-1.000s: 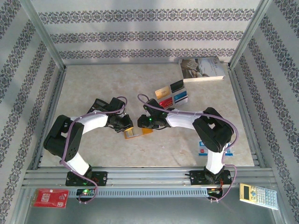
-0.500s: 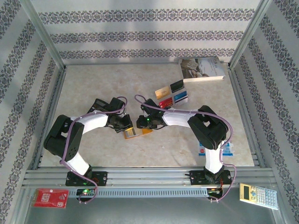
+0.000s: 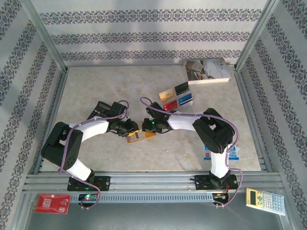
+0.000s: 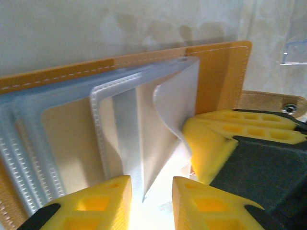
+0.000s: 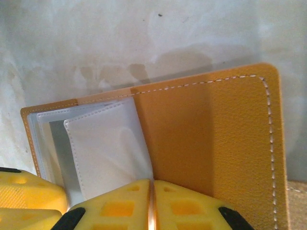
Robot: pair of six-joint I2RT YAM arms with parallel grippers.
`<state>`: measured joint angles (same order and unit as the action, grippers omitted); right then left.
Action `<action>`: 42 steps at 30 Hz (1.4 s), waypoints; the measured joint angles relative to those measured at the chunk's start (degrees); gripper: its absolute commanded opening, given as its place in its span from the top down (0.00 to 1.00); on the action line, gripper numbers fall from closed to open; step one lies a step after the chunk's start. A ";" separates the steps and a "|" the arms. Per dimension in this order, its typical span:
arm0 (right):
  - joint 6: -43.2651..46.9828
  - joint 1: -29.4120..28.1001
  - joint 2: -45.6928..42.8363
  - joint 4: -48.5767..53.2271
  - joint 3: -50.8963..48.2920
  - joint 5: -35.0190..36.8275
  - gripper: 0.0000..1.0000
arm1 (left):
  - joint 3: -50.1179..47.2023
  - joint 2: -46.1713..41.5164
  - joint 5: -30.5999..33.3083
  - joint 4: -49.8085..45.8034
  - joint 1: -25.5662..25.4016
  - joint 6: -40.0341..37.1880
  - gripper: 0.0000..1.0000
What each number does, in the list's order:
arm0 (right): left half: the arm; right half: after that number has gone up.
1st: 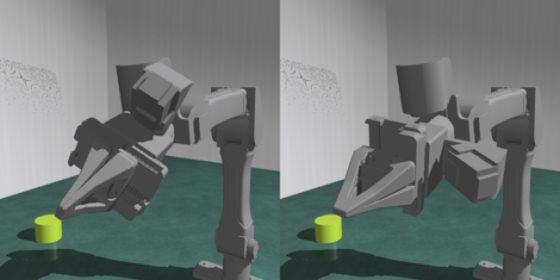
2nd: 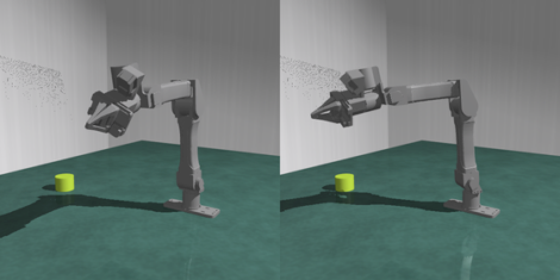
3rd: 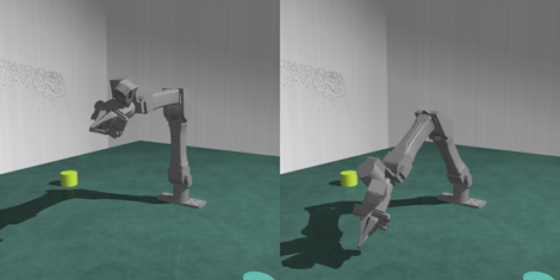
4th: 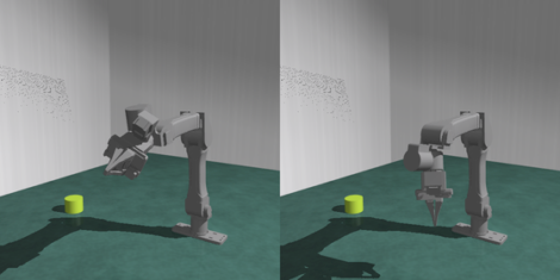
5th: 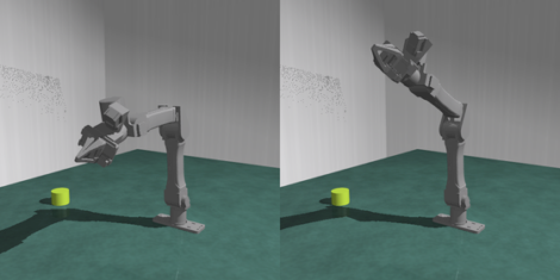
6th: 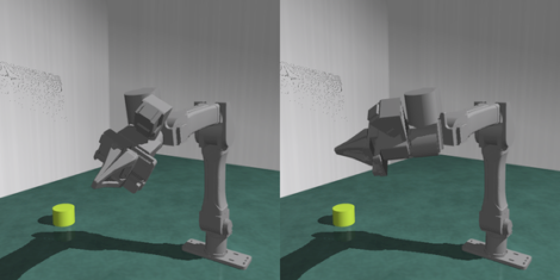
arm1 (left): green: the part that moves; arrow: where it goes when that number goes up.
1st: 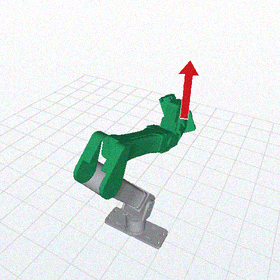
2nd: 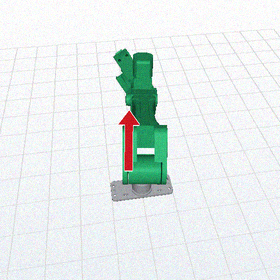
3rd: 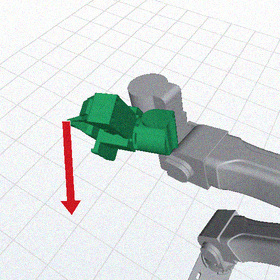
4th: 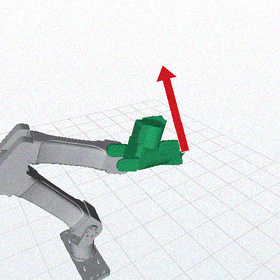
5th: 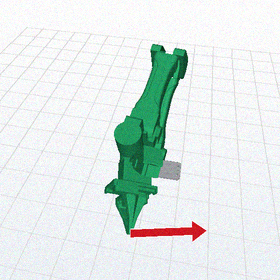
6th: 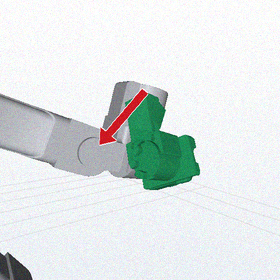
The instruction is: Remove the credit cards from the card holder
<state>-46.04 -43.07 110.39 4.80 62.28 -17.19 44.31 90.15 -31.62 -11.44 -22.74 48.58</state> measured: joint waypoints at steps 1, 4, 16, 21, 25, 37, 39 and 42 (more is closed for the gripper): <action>-0.15 0.13 -0.09 -0.46 -0.28 -0.22 0.85 | 0.00 0.00 -0.37 0.46 0.00 0.00 0.72; -0.55 0.22 -0.48 -1.75 -1.16 -0.48 0.84 | 0.07 0.24 -1.25 1.49 0.00 0.11 0.72; -0.83 0.37 -2.03 -2.86 -3.02 -0.20 0.82 | 1.36 4.81 -2.97 5.70 0.00 0.98 0.78; -1.79 1.57 -6.01 -1.57 -5.29 1.60 0.79 | 1.36 4.85 -4.46 7.93 0.00 1.90 0.82; -2.27 2.95 -10.14 -1.51 -6.67 3.08 0.77 | 1.36 4.98 -6.95 12.33 0.00 4.26 0.80; -3.82 5.86 -21.53 -1.62 -14.19 10.67 0.74 | 6.01 10.60 -9.62 18.10 -2.78 7.43 0.65; -3.87 6.14 -22.53 -1.68 -14.69 11.39 0.73 | 7.43 12.44 -9.57 18.25 -3.15 7.43 0.63; -4.00 6.23 -23.02 -1.66 -15.04 11.89 0.73 | 8.41 14.67 -9.49 18.21 -3.19 7.43 0.60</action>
<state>-50.04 -36.84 87.37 3.14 47.24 -5.30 52.73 104.81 -41.10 6.76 -25.93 56.01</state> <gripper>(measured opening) 0.267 0.393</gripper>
